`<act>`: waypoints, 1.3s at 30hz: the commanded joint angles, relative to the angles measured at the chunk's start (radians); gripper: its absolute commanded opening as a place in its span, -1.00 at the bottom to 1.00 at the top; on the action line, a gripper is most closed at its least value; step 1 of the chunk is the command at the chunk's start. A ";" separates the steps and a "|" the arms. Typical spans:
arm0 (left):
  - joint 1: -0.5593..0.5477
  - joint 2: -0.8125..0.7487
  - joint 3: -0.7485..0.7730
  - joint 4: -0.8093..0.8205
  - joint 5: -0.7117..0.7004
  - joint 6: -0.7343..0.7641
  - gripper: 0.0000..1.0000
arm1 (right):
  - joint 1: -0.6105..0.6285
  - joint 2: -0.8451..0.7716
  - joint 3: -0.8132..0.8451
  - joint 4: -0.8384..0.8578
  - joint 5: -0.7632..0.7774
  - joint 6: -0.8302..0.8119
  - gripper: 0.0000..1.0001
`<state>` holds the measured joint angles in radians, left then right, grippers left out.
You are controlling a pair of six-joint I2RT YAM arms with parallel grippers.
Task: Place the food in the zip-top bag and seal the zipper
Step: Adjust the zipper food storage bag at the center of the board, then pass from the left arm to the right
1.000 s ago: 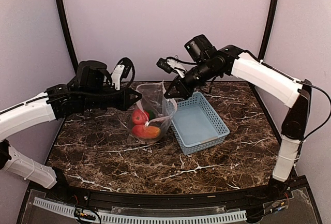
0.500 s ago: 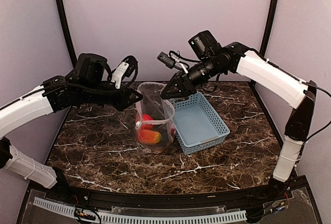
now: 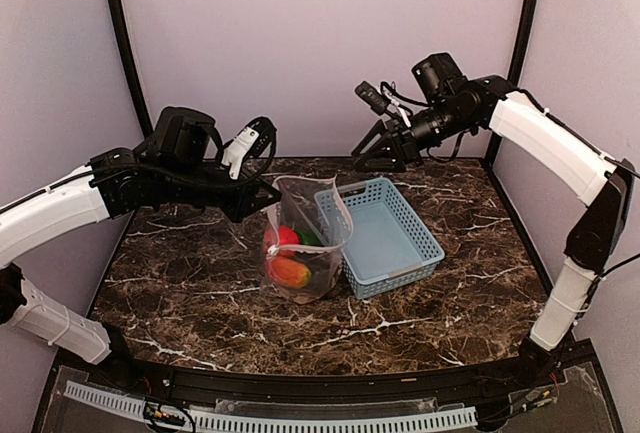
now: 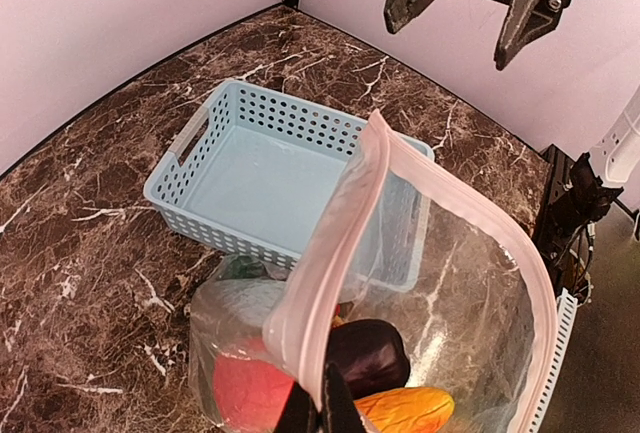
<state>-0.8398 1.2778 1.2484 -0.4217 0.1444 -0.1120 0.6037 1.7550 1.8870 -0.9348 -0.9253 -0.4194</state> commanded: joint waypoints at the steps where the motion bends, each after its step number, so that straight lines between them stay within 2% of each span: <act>1: 0.006 0.009 -0.003 0.009 0.029 0.042 -0.99 | -0.038 -0.046 -0.067 -0.027 -0.023 -0.249 -0.03; 5: 0.005 0.018 0.001 0.016 0.043 0.057 -0.99 | -0.051 -0.032 -0.096 -0.033 -0.081 -0.388 -0.17; 9: 0.005 0.018 -0.004 0.037 0.077 0.084 -0.99 | -0.051 0.020 -0.069 -0.027 -0.113 -0.449 -0.17; 15: 0.005 0.028 0.009 0.048 0.096 0.127 -0.99 | -0.041 0.086 -0.009 -0.009 -0.127 -0.474 -0.17; 26: 0.005 0.053 0.013 0.051 0.114 0.147 -0.99 | 0.014 0.099 -0.042 0.037 -0.070 -0.491 -0.21; 39: 0.005 0.020 -0.008 0.056 0.067 0.151 -0.99 | 0.054 0.095 -0.066 -0.037 -0.042 -0.580 -0.27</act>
<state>-0.8394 1.3338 1.2484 -0.3828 0.2424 0.0231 0.6483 1.8526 1.8412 -0.9253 -0.9726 -0.9455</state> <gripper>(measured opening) 0.010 0.358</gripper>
